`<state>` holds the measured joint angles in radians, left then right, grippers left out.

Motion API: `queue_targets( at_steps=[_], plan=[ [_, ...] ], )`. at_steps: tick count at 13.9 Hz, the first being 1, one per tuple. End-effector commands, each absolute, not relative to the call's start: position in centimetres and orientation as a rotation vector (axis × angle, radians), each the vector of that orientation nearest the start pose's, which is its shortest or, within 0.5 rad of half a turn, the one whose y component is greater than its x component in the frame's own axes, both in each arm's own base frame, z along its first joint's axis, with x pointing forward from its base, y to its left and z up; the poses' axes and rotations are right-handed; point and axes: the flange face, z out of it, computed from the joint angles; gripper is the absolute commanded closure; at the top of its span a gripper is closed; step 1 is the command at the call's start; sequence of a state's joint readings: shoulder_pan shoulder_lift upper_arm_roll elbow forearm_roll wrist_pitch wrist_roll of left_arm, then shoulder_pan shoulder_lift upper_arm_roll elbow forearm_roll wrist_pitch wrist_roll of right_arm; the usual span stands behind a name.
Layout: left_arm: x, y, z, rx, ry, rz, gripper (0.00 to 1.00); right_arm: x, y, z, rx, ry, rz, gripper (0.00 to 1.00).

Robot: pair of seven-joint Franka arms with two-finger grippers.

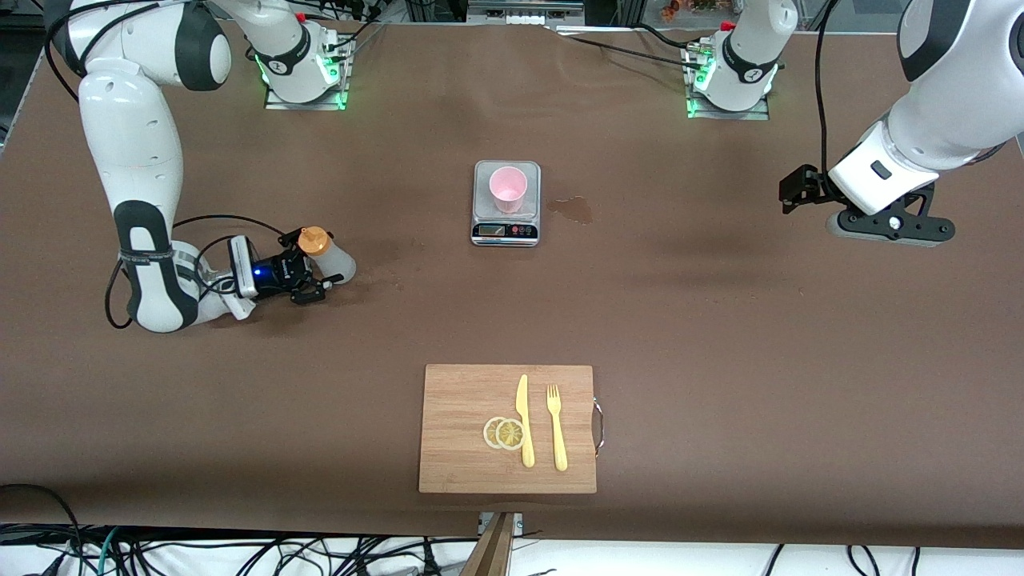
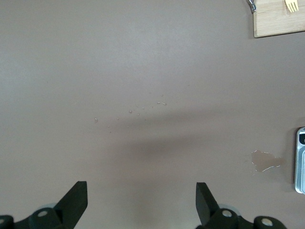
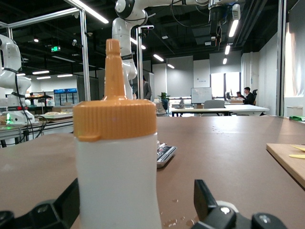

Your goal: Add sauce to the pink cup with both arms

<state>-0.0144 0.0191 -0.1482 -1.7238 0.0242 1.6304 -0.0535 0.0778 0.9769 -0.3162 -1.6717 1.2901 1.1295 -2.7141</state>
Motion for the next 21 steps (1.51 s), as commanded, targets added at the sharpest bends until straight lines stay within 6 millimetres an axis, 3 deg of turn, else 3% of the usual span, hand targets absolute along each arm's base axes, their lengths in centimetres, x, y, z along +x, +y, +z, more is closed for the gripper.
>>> queue_targets(
  at_steps=[1,4,10,12,15,18,21],
  plan=[
    [55.0,-8.8,55.3,-3.101,0.194,0.16,0.0,56.0,-1.6,9.9,-0.951,-1.388,-0.899,0.0],
    [55.0,-8.8,55.3,-3.102,0.194,0.16,0.0,56.7,-5.0,13.1,-0.973,-1.478,-0.838,0.0],
    [54.9,-8.8,55.2,-3.102,0.194,0.163,0.0,57.5,-11.5,25.5,-1.232,-1.665,-0.572,0.0],
    [55.0,-8.8,55.3,-3.102,0.192,0.16,0.0,57.6,-12.8,31.6,-1.422,-1.687,-0.451,0.0],
    [55.0,-8.8,55.3,-3.102,0.192,0.16,0.0,57.2,-13.3,39.1,-1.739,-1.633,-0.289,0.0],
    [54.9,-8.8,55.2,-3.102,0.194,0.163,0.0,57.1,-11.5,45.2,-2.024,-1.577,-0.168,0.0],
    [54.9,-8.8,55.2,-3.102,0.192,0.163,0.0,56.4,-9.2,49.8,-2.289,-1.448,-0.035,0.0]
  ],
)
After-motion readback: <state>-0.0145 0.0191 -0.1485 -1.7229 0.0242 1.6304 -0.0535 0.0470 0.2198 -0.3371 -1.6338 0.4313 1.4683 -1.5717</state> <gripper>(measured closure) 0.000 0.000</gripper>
